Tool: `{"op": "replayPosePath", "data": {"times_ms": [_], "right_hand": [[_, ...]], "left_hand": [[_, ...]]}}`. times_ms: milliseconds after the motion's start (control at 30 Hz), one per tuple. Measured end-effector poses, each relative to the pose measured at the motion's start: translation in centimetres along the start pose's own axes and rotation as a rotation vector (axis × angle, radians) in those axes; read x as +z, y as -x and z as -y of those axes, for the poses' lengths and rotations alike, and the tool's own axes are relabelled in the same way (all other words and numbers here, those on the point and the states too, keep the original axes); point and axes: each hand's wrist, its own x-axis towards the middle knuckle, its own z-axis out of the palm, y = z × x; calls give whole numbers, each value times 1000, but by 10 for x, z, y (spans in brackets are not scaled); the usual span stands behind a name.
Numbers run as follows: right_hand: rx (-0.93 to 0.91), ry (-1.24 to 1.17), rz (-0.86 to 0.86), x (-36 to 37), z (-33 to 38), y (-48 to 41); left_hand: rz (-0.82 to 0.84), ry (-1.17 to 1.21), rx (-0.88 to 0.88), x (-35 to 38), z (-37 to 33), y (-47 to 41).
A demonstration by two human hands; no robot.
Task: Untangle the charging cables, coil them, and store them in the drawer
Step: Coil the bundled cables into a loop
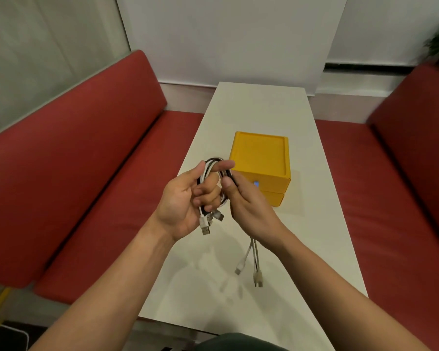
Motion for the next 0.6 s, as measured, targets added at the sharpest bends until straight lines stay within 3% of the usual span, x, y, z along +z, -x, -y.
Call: {"op": "replayPosePath", "data": {"times_ms": [267,467,600], "right_hand": [[70,178,9,3,-30,16],[142,488,192,15,-29,25],[112,706,360,13,-15,30]], "left_hand": [[-157,-106,143,-1,-6,-10],[-241,-169,173,-2,-5,-18],[-325,-333,135,-7,4,-22]]}}
